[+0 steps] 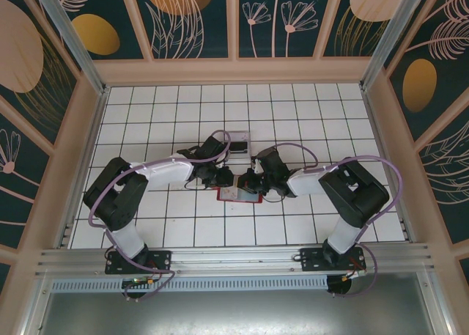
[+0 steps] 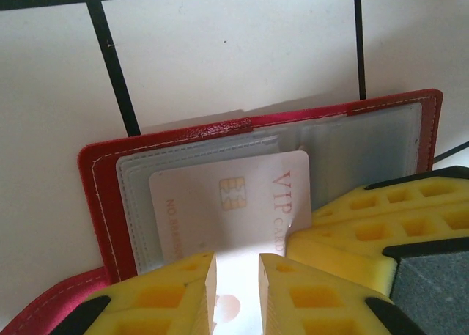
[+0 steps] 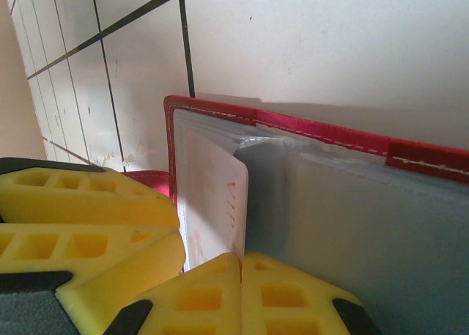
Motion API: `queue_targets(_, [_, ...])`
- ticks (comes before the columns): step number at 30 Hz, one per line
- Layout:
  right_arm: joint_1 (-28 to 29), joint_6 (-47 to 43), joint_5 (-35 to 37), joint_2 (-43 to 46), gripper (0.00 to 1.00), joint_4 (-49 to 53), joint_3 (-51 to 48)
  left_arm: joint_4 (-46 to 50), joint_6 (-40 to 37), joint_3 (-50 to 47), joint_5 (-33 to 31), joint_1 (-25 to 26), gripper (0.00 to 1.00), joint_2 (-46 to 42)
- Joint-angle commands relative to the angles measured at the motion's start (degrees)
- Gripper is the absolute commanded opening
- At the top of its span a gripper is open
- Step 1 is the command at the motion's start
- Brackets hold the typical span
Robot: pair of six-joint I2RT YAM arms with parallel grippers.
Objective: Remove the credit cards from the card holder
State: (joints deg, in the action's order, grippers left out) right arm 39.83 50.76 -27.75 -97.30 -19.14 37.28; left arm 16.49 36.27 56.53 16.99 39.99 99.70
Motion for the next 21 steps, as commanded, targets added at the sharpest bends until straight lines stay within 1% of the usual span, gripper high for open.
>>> queue_targets(1, [0.33,-0.55,0.23,-0.70,0.04,1.03,0.52,-0.82,0.47,-0.46,0.75,0.23,0.24,1.03])
queue_targets(6, [0.29,-0.63,0.58,-0.30,0.04,1.88,0.52,0.30,-0.37,-0.48,-0.32,0.24,0.22,3.20])
queue_targets(12, [0.34,-1.12,2.29,0.69,0.04,4.52,0.60,3.75,-1.53,-0.49,-4.62,0.26,0.21,3.62])
queue_targets(21, [0.16,-2.41,4.54,2.54,0.04,8.63,0.96,4.95,-2.08,-0.47,-5.82,0.26,0.21,4.15])
